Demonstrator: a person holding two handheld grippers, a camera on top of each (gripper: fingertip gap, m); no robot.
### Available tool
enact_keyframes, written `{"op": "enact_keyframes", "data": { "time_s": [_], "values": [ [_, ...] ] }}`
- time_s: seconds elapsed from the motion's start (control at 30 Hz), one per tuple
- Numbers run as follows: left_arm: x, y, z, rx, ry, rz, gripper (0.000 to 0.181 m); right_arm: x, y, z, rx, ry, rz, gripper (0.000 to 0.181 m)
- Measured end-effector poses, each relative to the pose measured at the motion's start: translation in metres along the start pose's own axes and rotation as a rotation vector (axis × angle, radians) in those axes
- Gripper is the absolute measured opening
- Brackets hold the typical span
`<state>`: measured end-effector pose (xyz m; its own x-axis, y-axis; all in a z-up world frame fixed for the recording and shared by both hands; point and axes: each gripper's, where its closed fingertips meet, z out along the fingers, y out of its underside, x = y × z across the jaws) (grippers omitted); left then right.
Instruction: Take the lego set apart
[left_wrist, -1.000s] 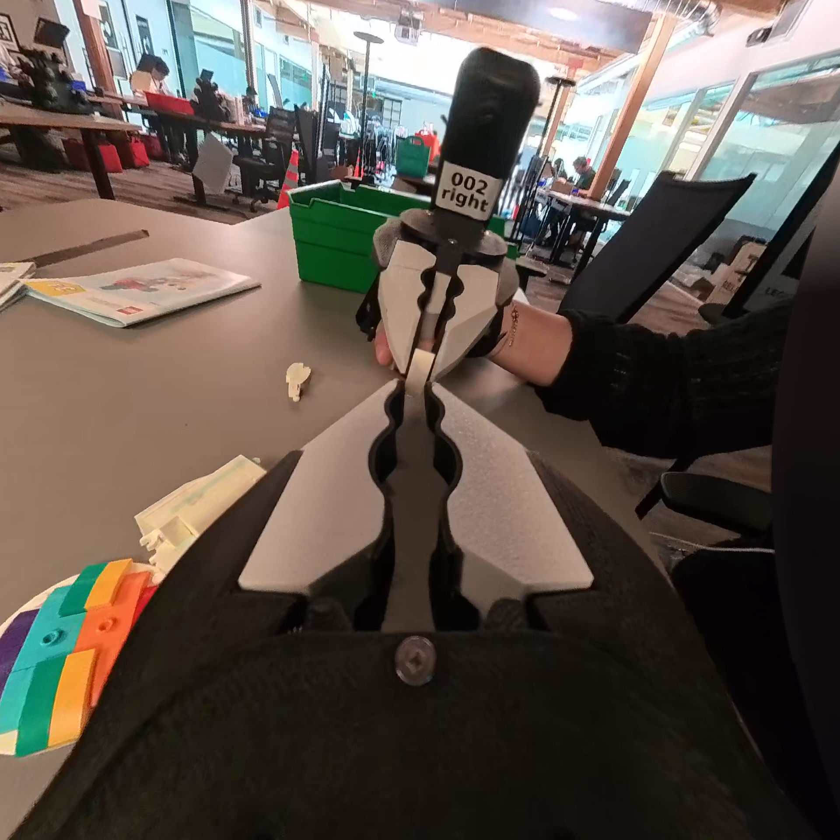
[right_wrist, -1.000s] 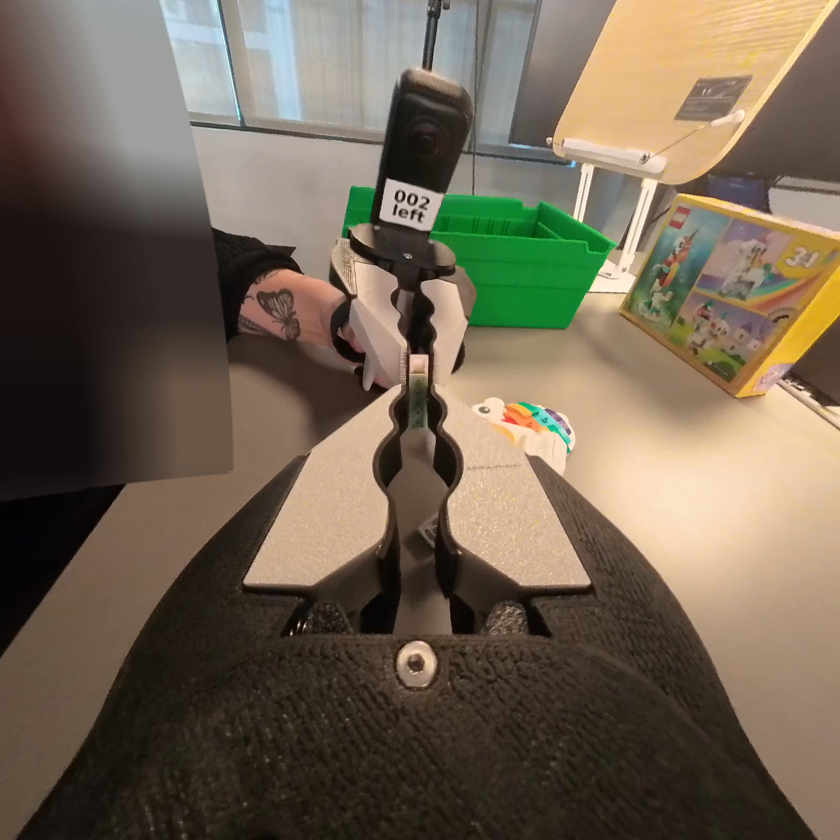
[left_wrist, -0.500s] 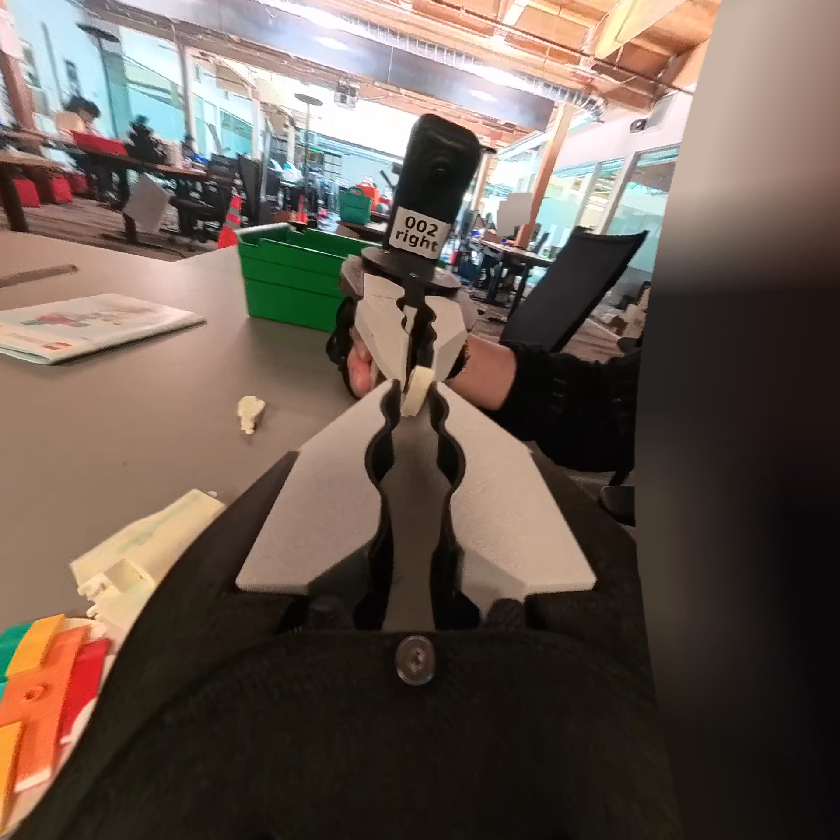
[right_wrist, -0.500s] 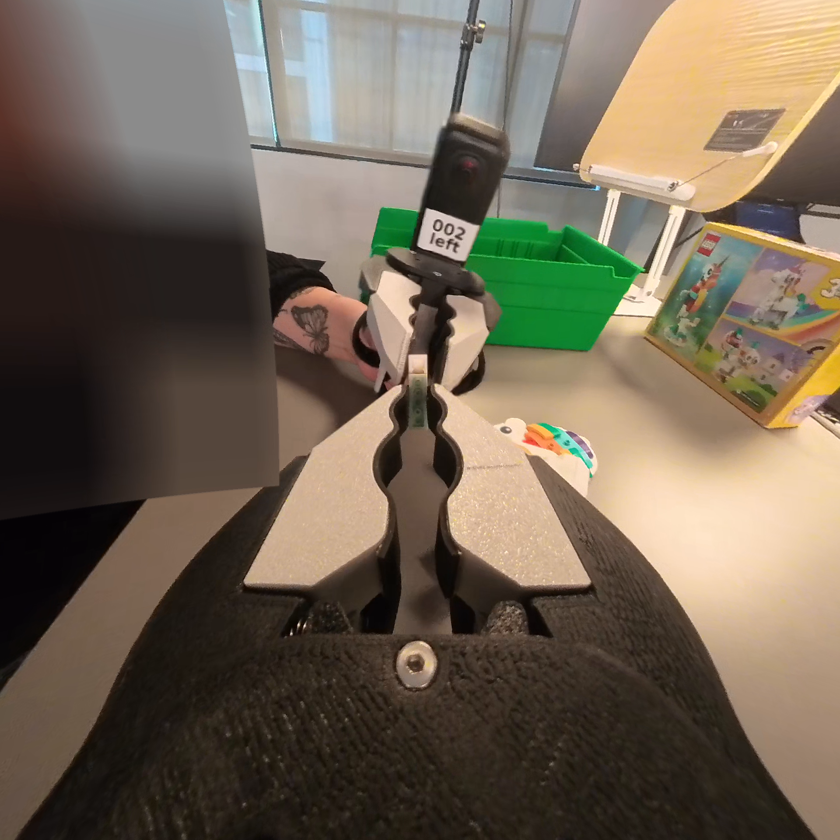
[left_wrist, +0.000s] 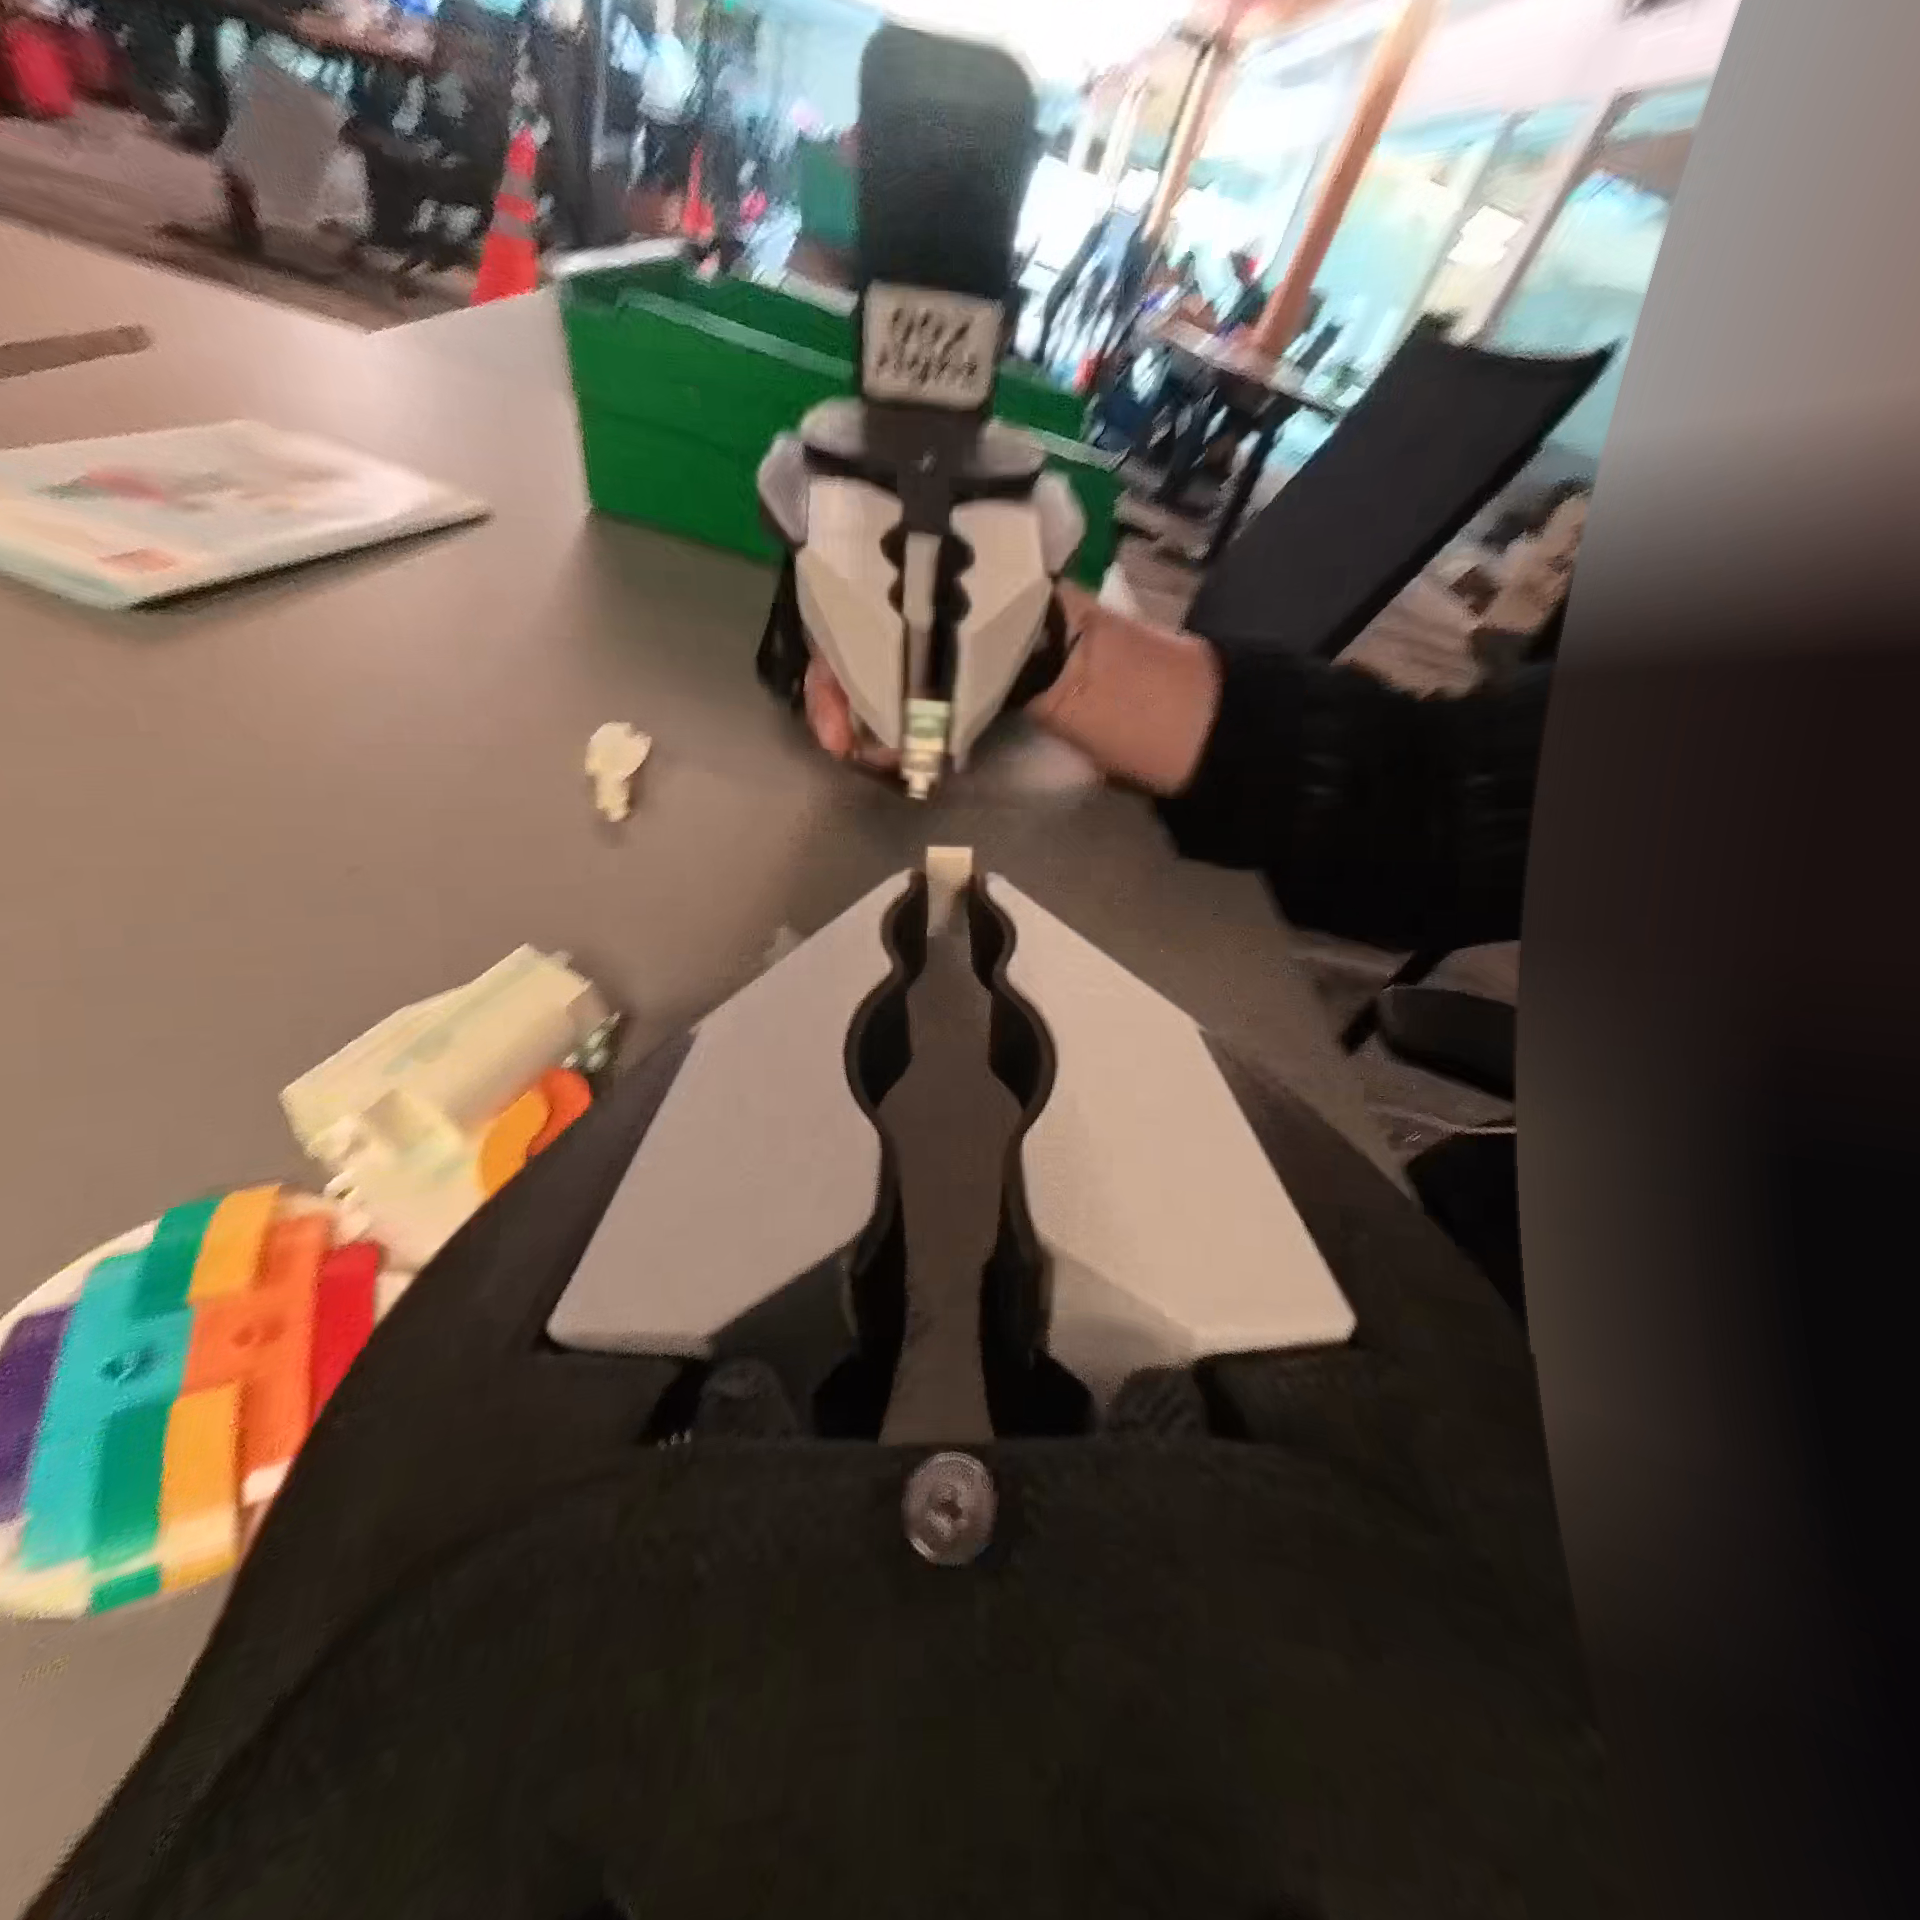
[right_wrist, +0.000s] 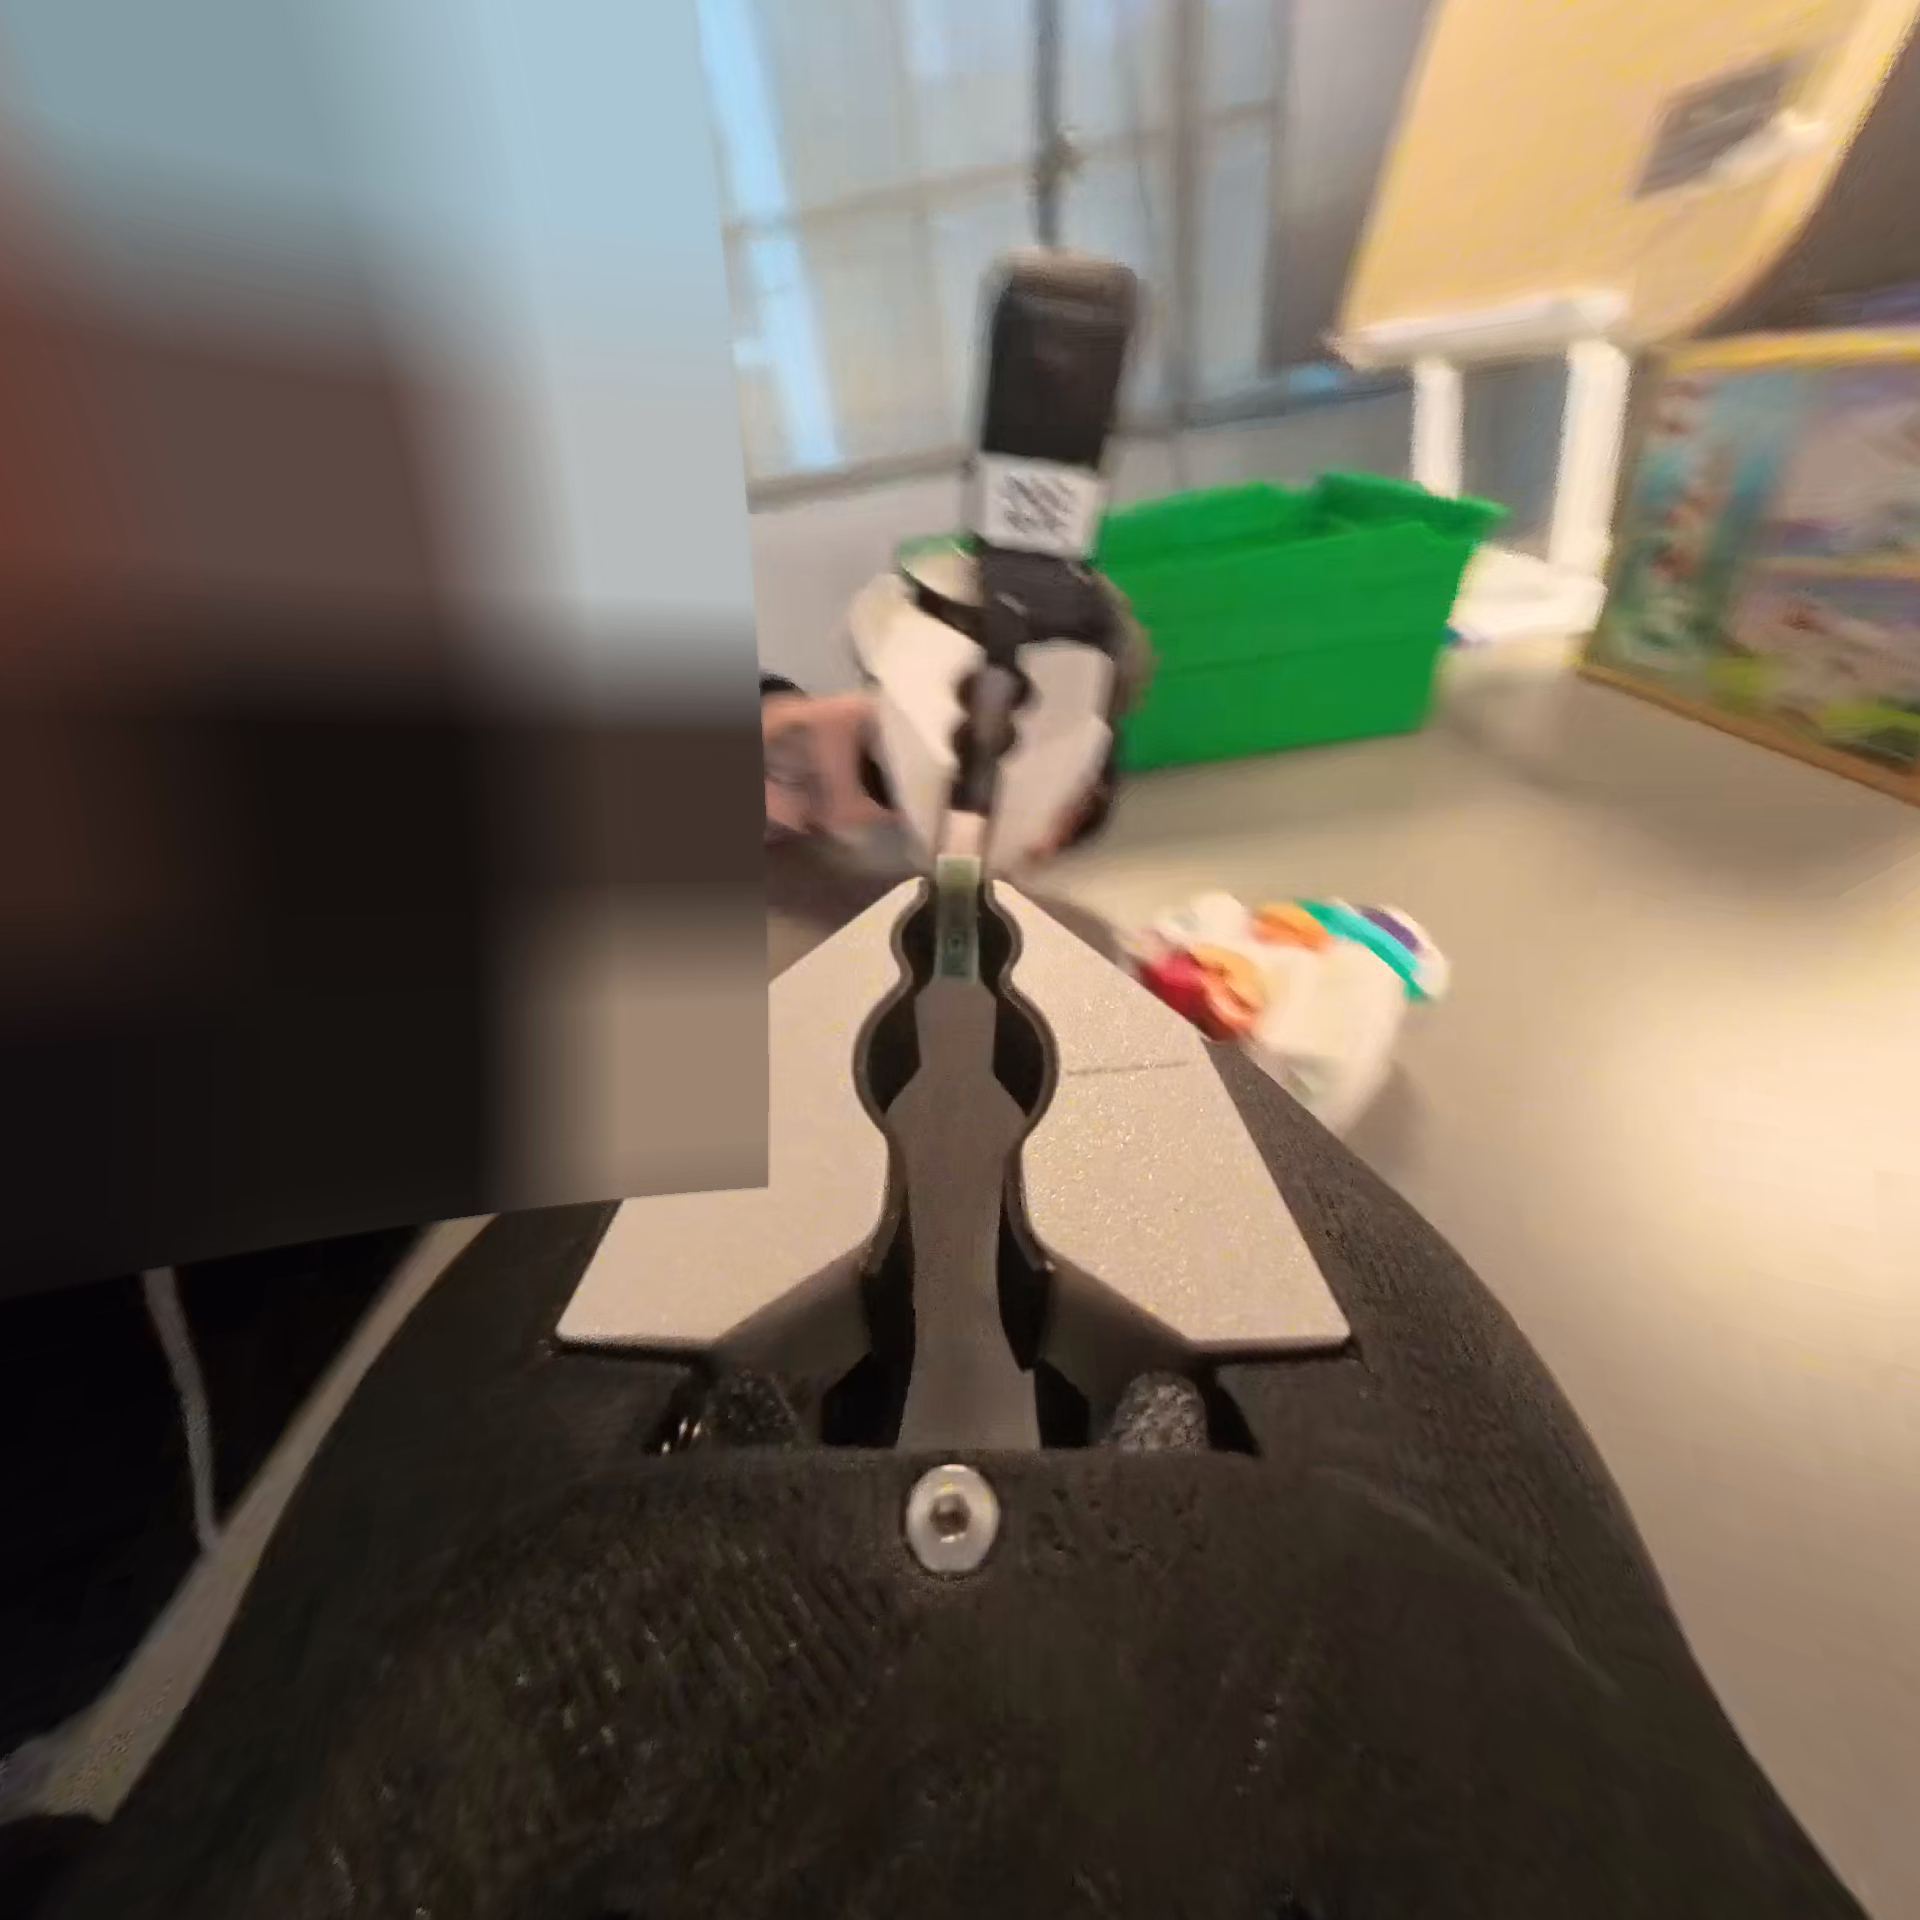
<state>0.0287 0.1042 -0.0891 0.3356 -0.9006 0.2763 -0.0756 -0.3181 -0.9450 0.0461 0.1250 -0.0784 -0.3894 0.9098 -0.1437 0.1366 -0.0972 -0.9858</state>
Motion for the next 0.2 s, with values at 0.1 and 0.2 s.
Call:
{"op": "enact_keyframes", "data": {
  "time_s": [0.1,0.2],
  "values": [
    [-0.012,0.016,0.007,-0.092,-0.085,-0.007,0.007,0.031,0.031,-0.012,-0.226,0.217,-0.022,0.006],
    [-0.024,0.046,0.013,-0.270,-0.156,-0.022,0.007,0.035,0.032,-0.011,-0.215,0.223,0.065,0.006]
  ]
}}
